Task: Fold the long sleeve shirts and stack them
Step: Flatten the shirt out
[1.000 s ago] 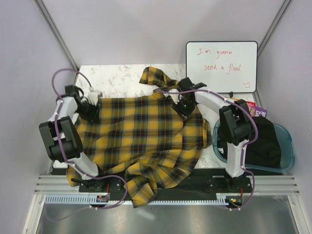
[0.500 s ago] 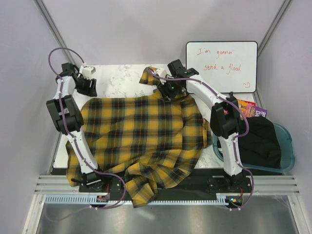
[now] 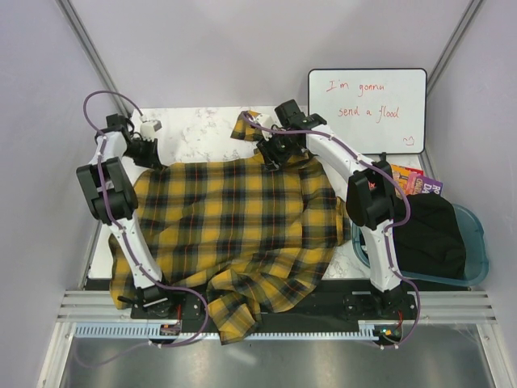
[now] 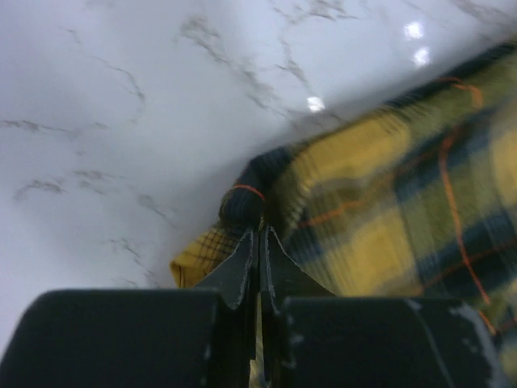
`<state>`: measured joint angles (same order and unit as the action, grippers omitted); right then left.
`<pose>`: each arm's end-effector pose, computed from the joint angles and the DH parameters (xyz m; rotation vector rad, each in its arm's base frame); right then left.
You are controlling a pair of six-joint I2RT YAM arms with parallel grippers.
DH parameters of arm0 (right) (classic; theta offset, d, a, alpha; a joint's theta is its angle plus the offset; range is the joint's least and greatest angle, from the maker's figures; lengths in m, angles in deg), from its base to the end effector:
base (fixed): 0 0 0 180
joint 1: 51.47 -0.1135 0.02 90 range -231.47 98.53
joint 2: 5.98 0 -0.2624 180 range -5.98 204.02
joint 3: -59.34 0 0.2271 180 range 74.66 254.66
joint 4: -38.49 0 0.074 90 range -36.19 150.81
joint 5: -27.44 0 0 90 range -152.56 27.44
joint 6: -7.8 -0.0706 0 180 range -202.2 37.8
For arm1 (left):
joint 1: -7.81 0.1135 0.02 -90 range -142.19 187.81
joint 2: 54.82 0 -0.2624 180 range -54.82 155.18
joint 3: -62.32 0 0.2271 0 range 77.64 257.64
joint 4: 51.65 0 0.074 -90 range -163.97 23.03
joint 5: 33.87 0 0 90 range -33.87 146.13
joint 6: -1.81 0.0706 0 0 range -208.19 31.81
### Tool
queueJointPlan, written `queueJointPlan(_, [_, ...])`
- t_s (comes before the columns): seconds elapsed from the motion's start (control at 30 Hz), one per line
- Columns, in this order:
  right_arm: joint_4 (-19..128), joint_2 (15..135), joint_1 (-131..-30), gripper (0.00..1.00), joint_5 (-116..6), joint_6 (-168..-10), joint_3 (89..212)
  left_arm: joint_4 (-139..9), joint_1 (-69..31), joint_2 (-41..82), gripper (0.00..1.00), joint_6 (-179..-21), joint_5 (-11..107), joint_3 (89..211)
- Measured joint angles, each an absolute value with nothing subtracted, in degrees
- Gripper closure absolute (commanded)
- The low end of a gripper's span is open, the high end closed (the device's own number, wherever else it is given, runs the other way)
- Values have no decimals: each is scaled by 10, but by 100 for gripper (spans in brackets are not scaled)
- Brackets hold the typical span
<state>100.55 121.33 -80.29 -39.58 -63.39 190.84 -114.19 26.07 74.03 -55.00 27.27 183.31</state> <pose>0.4068 0.2553 0.2211 -1.1705 2.2810 0.5826 0.4429 0.1102 0.1588 0.4509 2.5546 -0.4064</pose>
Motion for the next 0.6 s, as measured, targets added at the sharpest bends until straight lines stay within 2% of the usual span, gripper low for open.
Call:
queueJointPlan(0.13, [1005, 1213, -802, 50, -389, -638, 1908, -1126, 261, 626, 98, -538, 219, 1729])
queueJointPlan(0.33, [1005, 1210, -801, 48, -385, -640, 1908, -1087, 250, 310, 94, -417, 183, 1477])
queueJointPlan(0.47, [1005, 1200, -801, 48, -383, -640, 1895, -1078, 242, 161, 81, -272, 196, 1297])
queueJointPlan(0.57, [1006, 1188, -799, 49, -381, -635, 1874, -1102, 245, 75, 58, -160, 230, 1142])
queueJointPlan(0.6, [1006, 1185, -798, 49, -379, -633, 1867, -1115, 245, 54, 55, -139, 235, 1113])
